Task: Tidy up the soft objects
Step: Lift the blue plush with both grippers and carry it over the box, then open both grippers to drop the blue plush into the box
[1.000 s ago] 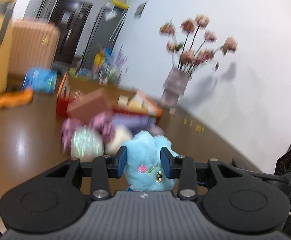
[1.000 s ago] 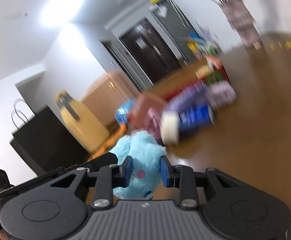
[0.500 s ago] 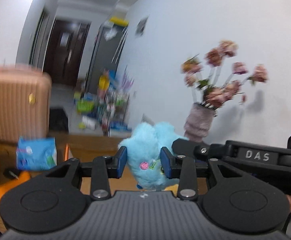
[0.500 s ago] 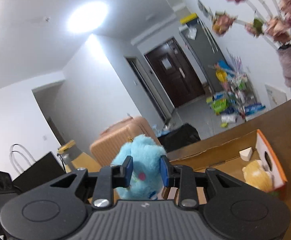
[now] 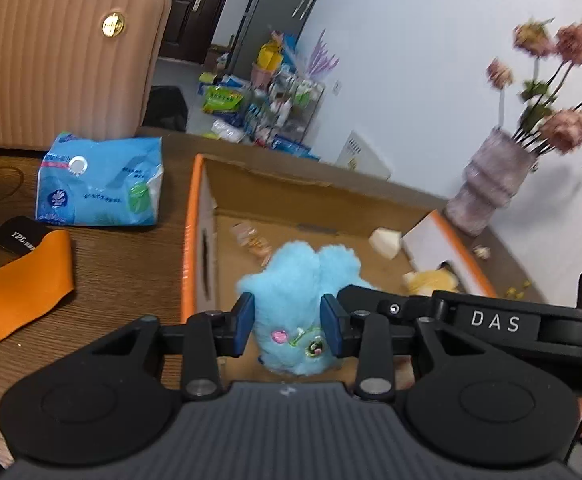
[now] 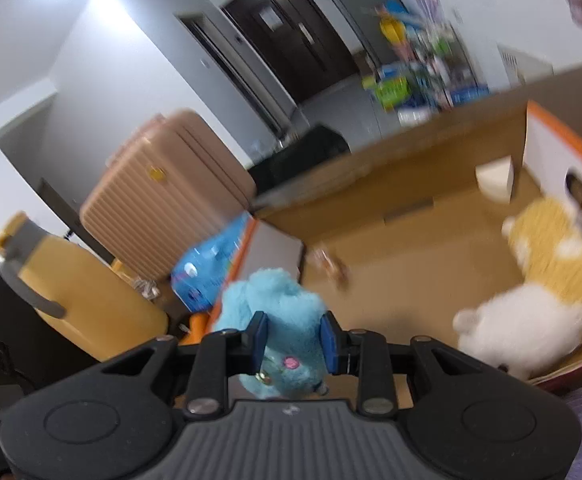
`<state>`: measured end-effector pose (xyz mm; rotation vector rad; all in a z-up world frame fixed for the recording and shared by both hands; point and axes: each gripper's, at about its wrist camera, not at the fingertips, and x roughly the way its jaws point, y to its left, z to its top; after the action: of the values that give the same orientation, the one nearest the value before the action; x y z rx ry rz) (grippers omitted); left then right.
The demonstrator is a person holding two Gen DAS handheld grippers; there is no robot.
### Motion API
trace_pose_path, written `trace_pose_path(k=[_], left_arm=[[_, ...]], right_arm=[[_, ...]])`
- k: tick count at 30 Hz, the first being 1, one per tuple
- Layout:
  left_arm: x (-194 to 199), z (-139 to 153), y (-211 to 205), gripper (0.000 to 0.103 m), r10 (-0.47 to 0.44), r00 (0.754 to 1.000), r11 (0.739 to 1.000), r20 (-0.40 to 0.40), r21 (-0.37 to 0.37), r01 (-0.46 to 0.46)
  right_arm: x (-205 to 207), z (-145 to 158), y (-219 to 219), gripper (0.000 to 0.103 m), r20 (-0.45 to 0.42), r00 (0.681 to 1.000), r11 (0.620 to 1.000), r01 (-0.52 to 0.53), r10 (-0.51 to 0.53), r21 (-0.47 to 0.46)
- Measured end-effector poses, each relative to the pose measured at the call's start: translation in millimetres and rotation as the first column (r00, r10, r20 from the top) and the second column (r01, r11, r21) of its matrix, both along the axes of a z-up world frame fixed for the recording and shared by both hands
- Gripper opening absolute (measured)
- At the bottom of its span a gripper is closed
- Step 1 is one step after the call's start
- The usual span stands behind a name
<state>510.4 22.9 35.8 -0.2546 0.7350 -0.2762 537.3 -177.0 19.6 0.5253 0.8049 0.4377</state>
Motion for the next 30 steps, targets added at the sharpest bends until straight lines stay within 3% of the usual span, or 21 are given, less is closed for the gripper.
trace_pose_path(k=[4, 9, 15, 19, 23, 27, 30], left_arm=[[11, -13, -4, 0.03, -0.018, 1.0, 0.998, -0.015, 0.067, 0.019], [6, -10, -10, 0.034, -0.012, 1.0, 0.988, 0.023, 0.157, 0.008], [-11, 11, -9, 0.044, -0.011, 0.998, 0.984, 0.065, 0.176, 0.0], [-32, 42, -10, 0.049, -0.006, 0.991, 0.98, 0.133, 0.198, -0.021], [-64, 66, -14, 0.069, 0.002, 0.973, 0.971, 0.229, 0.231, -0.056], [-102, 76, -20, 0.1, 0.019, 0.936, 0.968, 0.352, 0.228, -0.106], [-126, 75, -20, 0.103, 0.061, 0.913, 0.974, 0.403, 0.175, -0.142]], right_arm=[[17, -18, 6, 0.027, -0.082, 0.997, 1.0, -0.005, 0.005, -0.008], [27, -24, 16, 0.021, -0.121, 0.992, 0.998, -0.029, 0.022, -0.058], [11, 11, 5, 0.023, -0.013, 1.0, 0.993, -0.024, 0.023, -0.119], [-17, 55, -15, 0.038, 0.103, 0.994, 0.977, -0.013, 0.036, -0.215], [-57, 88, -42, 0.052, 0.232, 0.972, 0.934, 0.044, 0.043, -0.355], [-94, 99, -70, 0.07, 0.302, 0.953, 0.905, 0.134, -0.006, -0.405], [-119, 94, -88, 0.09, 0.381, 0.923, 0.875, 0.227, -0.054, -0.427]])
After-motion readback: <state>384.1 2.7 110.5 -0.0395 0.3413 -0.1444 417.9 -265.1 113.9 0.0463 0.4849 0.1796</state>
